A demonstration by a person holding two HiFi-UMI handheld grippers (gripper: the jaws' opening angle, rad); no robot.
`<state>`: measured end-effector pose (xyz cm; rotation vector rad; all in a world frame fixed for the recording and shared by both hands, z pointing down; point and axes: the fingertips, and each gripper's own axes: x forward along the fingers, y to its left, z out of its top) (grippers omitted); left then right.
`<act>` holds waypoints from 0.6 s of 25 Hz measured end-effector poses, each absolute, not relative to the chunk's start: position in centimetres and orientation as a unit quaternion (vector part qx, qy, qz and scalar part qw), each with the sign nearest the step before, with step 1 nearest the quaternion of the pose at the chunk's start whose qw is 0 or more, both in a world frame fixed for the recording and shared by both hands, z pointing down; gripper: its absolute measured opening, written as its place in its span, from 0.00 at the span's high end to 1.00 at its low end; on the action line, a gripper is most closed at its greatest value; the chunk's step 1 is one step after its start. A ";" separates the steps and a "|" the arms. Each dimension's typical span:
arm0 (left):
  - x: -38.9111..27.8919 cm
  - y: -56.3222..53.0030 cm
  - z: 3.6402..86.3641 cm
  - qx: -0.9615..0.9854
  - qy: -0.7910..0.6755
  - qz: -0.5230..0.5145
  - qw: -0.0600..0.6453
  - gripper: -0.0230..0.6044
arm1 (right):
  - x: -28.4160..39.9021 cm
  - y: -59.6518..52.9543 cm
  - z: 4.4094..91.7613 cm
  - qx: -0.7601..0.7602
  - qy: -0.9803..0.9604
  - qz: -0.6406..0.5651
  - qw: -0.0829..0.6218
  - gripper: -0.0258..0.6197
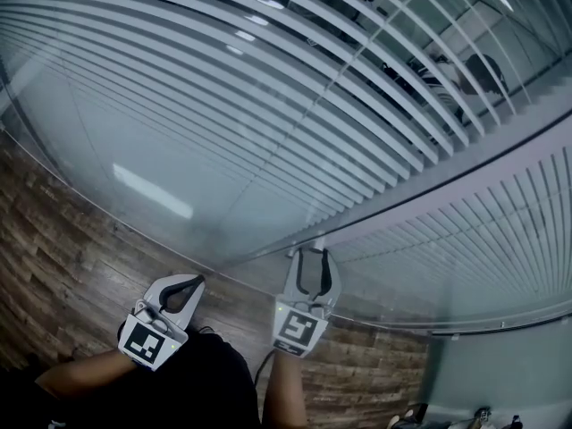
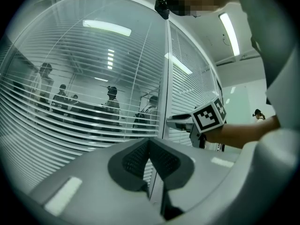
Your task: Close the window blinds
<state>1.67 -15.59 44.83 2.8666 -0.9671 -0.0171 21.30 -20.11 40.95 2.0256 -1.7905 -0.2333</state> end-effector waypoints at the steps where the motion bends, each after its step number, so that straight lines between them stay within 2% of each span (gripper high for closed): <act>1: 1.7 -15.6 44.9 0.946 -0.319 -0.005 0.058 0.96 | 21.3 -20.1 40.9 0.734 -0.646 -0.075 0.197 0.69; 8: 1.8 -15.1 44.9 0.946 -0.319 -0.004 0.060 0.96 | 23.3 -19.8 41.1 0.747 -0.660 0.079 0.007 0.73; 10: 1.7 -15.1 45.0 0.945 -0.321 -0.005 0.062 0.96 | 23.3 -19.9 41.2 0.745 -0.660 0.094 -0.016 0.76; 15: 1.3 -14.9 45.2 0.944 -0.322 0.000 0.064 0.96 | 23.3 -20.0 40.9 0.746 -0.653 0.120 -0.063 0.76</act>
